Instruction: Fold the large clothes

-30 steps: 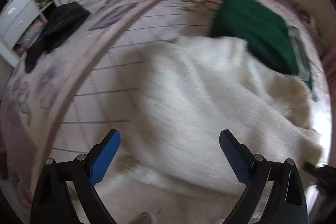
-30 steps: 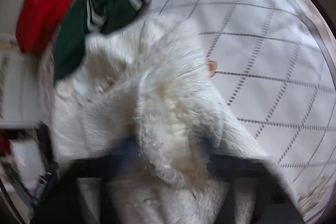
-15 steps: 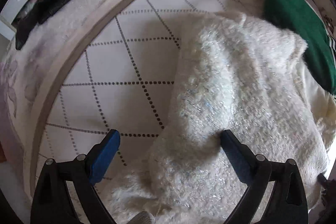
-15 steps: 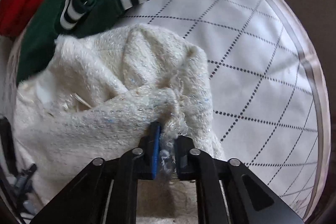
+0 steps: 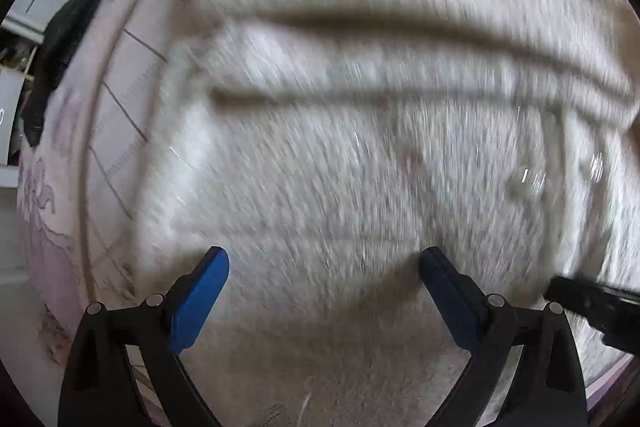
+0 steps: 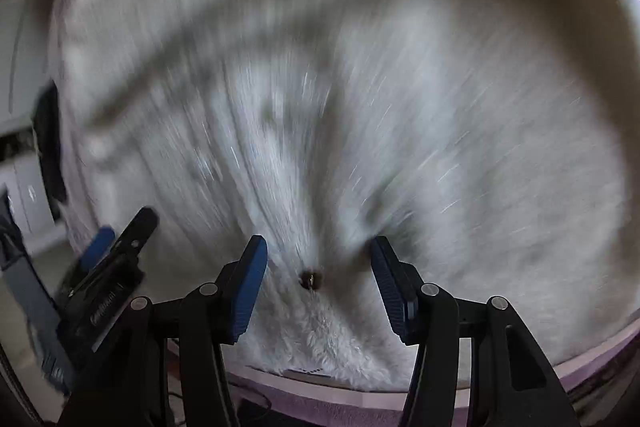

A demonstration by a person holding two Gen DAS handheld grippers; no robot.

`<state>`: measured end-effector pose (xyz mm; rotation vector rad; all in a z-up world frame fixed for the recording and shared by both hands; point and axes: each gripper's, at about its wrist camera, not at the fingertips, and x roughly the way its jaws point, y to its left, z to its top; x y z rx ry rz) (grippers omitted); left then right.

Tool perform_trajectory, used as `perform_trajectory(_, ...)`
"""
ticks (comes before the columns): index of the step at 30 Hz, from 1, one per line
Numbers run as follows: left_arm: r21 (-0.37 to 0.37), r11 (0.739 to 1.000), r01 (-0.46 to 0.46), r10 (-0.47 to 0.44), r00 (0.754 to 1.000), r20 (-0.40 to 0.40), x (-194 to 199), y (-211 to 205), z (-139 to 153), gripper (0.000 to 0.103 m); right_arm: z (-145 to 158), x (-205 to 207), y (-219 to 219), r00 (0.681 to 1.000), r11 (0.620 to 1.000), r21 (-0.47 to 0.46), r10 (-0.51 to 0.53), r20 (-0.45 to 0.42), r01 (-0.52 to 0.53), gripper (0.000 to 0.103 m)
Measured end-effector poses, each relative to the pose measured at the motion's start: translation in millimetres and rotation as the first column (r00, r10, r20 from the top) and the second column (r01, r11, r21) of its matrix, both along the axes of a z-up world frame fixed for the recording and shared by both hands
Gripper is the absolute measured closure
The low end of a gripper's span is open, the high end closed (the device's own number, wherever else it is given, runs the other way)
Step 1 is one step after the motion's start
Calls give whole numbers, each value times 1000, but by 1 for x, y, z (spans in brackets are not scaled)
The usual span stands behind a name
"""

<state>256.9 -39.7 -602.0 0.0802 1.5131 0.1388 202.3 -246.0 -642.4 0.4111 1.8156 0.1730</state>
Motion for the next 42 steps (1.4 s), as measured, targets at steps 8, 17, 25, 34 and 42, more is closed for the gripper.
perform_trajectory(8, -34, 999, -10, 11, 1000, 16, 2, 30, 3, 4, 6, -21, 11, 991, 995, -3, -100, 88, 101, 90)
perform_trajectory(17, -27, 999, -32, 34, 997, 64, -13, 54, 48, 4, 5, -29, 27, 996, 993, 112, -29, -90, 39, 91)
perform_trajectory(25, -11, 999, 49, -46, 981, 191, 20, -50, 60, 4, 97, 15, -81, 982, 942, -327, 125, 144, -72, 30)
perform_trajectory(34, 59, 996, -61, 53, 990, 128, 38, -70, -3, 0, 19, 106, -92, 869, 843, -346, 477, 129, -411, 83)
perform_trajectory(42, 53, 992, -110, 101, 983, 152, 30, -62, -6, 0, -23, 68, -273, 847, 826, 210, -530, -22, 523, 91)
